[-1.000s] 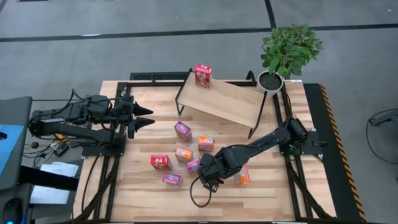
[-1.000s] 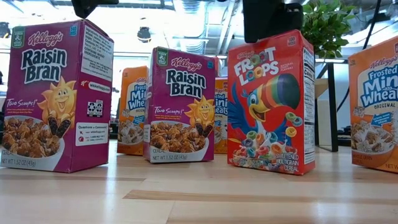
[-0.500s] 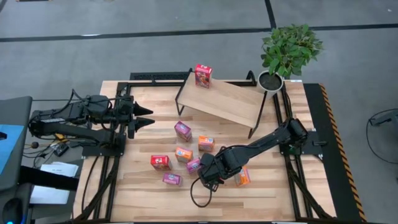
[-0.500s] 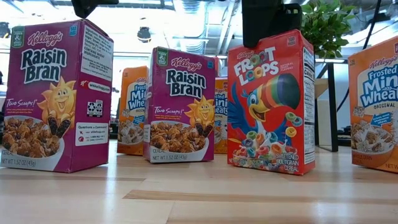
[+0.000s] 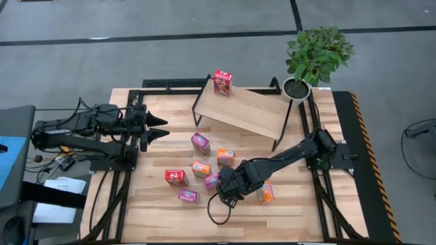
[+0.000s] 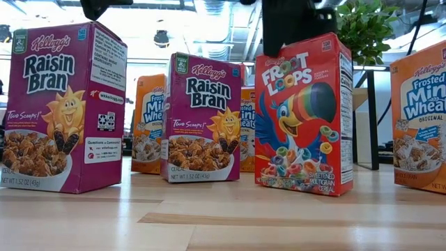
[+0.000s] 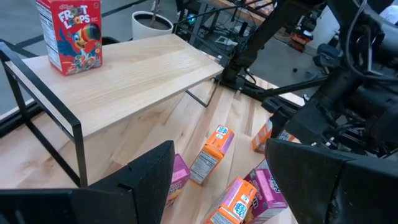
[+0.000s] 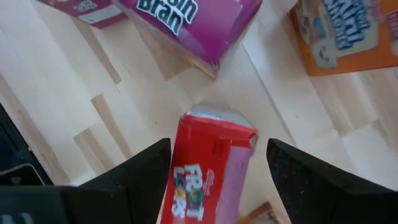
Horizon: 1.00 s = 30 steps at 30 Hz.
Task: Stack cereal on shelf
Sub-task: Put the right red cereal box on the shelf aligned with the other red cereal box
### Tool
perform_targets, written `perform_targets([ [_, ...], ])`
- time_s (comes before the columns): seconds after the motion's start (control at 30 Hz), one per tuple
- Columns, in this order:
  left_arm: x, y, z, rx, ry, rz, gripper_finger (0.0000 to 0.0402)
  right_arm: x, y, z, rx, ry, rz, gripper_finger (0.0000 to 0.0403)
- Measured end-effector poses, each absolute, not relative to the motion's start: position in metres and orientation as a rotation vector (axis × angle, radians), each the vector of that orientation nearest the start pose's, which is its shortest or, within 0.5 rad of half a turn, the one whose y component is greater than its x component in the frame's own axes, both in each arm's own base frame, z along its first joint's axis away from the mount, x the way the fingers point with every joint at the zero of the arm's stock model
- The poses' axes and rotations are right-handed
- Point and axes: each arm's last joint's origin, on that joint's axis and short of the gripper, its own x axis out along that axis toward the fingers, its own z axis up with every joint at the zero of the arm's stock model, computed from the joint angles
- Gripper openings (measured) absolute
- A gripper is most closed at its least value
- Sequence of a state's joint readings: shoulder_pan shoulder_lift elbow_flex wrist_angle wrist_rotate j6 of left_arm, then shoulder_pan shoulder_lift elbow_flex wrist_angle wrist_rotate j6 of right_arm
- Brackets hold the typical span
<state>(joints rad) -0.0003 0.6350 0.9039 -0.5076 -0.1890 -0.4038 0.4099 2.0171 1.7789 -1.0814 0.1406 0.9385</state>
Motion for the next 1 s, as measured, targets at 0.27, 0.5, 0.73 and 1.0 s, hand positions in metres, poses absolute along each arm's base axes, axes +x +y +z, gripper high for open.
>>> perform_targets([
  [0.27,0.121,0.005,0.36,-0.359,0.199,0.232,0.0244,0.376,0.16,0.238,0.486,1.272,-0.389,0.029],
  [0.5,0.121,0.005,0.36,-0.359,0.199,0.232,0.0244,0.376,0.16,0.238,0.502,1.271,-0.402,0.0266],
  [0.73,0.121,0.005,0.36,-0.36,0.199,0.232,0.0244,0.376,0.157,0.239,0.51,1.282,-0.392,0.0174],
  [1.0,0.121,0.005,0.36,-0.36,0.198,0.232,0.0244,0.382,0.142,0.265,0.431,1.301,-0.313,0.0125],
])
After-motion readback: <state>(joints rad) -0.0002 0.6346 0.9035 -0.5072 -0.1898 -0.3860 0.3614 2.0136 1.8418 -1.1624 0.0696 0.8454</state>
